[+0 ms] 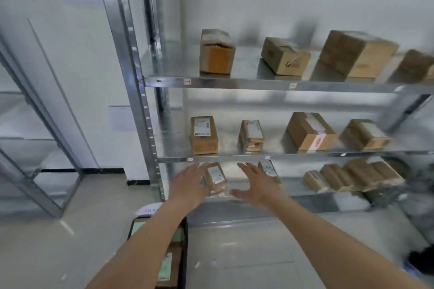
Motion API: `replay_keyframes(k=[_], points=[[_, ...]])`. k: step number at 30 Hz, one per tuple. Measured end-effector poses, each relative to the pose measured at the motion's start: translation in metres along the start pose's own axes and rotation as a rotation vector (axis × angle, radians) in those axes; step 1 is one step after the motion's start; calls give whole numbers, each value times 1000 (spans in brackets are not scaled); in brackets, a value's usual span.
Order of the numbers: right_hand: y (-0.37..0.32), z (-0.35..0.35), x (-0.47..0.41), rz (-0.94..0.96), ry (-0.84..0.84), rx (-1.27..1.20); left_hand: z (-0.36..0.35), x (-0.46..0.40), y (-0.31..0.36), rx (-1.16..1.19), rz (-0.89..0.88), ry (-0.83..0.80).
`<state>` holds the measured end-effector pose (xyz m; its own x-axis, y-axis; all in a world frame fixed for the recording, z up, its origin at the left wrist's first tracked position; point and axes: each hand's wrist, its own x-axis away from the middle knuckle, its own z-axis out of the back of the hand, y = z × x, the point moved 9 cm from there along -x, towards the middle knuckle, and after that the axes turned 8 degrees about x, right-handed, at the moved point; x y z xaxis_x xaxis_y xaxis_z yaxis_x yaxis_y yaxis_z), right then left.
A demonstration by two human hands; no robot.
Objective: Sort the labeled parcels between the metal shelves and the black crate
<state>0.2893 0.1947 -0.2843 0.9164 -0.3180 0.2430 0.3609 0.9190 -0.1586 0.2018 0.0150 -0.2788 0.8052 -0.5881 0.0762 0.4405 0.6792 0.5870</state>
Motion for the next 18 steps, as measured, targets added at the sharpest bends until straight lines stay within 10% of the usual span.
replay_keyframes(k=[18], points=[[266, 257, 261, -273, 327, 48, 35, 61, 391, -83, -354, 68]])
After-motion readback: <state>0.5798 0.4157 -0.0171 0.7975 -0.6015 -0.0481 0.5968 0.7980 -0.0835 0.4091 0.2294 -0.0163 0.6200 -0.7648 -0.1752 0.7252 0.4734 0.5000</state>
